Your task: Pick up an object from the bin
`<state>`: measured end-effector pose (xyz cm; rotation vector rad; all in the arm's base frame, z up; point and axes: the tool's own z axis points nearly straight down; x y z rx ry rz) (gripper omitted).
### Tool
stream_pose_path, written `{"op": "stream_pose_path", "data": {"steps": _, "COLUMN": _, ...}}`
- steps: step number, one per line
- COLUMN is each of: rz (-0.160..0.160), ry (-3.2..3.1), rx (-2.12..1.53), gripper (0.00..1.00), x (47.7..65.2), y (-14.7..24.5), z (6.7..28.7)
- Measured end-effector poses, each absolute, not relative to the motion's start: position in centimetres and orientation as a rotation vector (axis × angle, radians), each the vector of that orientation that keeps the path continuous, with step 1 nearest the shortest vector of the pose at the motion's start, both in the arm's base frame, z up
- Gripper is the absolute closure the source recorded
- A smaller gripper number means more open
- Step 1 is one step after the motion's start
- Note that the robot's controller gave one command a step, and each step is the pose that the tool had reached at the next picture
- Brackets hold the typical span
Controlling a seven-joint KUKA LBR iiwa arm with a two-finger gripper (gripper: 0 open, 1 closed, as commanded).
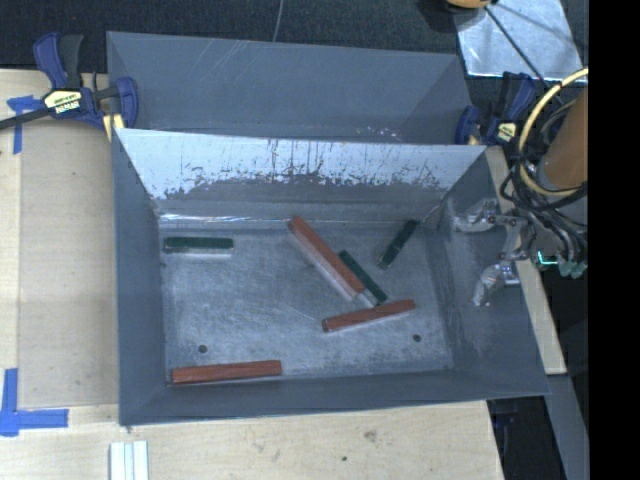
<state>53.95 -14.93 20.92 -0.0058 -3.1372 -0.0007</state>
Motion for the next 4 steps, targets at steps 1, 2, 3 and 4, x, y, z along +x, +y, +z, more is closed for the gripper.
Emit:
{"op": "stream_pose_path", "data": {"steps": 1, "rz": 0.002, "ry": -3.146, "rx": 0.000, "gripper": 0.00, "x": 54.1, "y": -14.9, "z": 21.4}}
{"op": "stream_pose_path", "data": {"steps": 2, "rz": 0.002, "ry": -3.148, "rx": -0.055, "gripper": 0.00, "x": 51.2, "y": -11.0, "z": 13.1}}
{"op": "stream_pose_path", "data": {"steps": 3, "rz": 0.000, "ry": -3.127, "rx": 0.287, "gripper": 0.00, "x": 50.2, "y": -7.9, "z": 13.7}}
{"op": "stream_pose_path", "data": {"steps": 4, "rz": 0.000, "ry": -3.142, "rx": 0.106, "gripper": 0.00, "x": 49.1, "y": -6.7, "z": 14.7}}
